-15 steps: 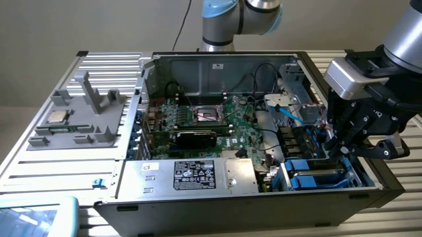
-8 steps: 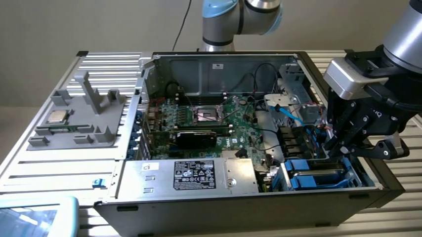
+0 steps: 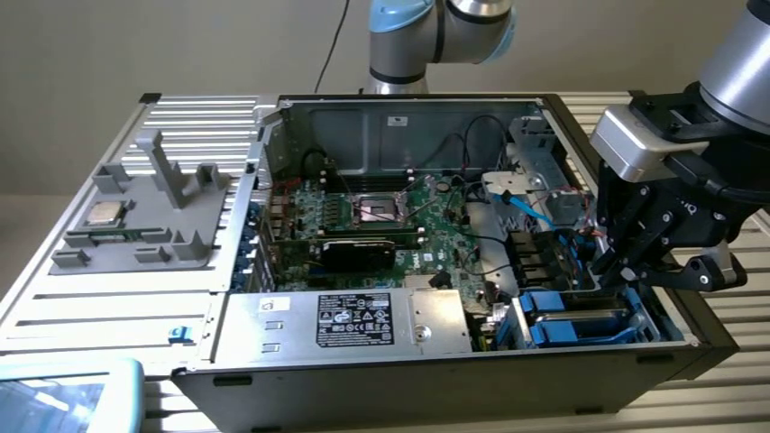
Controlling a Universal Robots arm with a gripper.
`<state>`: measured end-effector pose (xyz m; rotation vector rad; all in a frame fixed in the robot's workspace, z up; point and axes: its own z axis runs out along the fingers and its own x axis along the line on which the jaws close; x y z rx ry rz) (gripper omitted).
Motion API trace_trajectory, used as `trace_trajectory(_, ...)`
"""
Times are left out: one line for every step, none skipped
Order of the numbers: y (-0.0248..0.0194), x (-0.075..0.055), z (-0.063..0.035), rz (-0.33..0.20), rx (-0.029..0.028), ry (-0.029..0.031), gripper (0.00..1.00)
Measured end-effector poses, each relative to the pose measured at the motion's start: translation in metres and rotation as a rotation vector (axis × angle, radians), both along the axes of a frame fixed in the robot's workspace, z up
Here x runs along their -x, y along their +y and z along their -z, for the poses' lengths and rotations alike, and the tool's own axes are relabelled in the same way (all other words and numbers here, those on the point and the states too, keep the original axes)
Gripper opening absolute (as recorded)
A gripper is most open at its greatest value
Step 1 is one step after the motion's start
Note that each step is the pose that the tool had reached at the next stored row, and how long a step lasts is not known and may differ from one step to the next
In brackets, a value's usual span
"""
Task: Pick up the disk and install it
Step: 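Insert the first disk wire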
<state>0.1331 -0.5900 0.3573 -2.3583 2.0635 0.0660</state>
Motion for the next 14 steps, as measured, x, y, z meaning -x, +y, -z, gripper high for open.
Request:
trace_trajectory(0.0000, 0.0000, 0.0000, 0.000, 0.0000, 0.0000, 0.16)
trace_trajectory(0.0000, 0.0000, 0.0000, 0.000, 0.0000, 0.0000, 0.16)
trace_trajectory(0.0000, 0.0000, 0.0000, 0.000, 0.0000, 0.0000, 0.16)
trace_trajectory(0.0000, 0.0000, 0.0000, 0.000, 0.0000, 0.0000, 0.16)
trace_trajectory(0.0000, 0.0000, 0.0000, 0.000, 0.0000, 0.0000, 0.16)
trace_trajectory(0.0000, 0.0000, 0.0000, 0.000, 0.0000, 0.0000, 0.16)
trace_trajectory(0.0000, 0.0000, 0.0000, 0.000, 0.0000, 0.0000, 0.16)
trace_trajectory(0.0003, 0.0000, 0.0000, 0.000, 0.0010, 0.0000, 0.16)
trace_trajectory(0.0008, 0.0000, -0.0001, 0.000, 0.0062, 0.0011, 0.16)
trace_trajectory(0.0019, 0.0000, 0.0000, 0.000, 0.0149, 0.0032, 0.16)
trace_trajectory(0.0033, 0.0001, 0.0000, 0.000, 0.0230, 0.0060, 0.16)
trace_trajectory(0.0046, 0.0001, 0.0000, 0.000, 0.0287, 0.0083, 0.16)
trace_trajectory(0.0058, 0.0001, 0.0000, 0.000, 0.0318, 0.0088, 0.16)
trace_trajectory(0.0065, 0.0001, 0.0000, 0.000, 0.0328, 0.0090, 0.16)
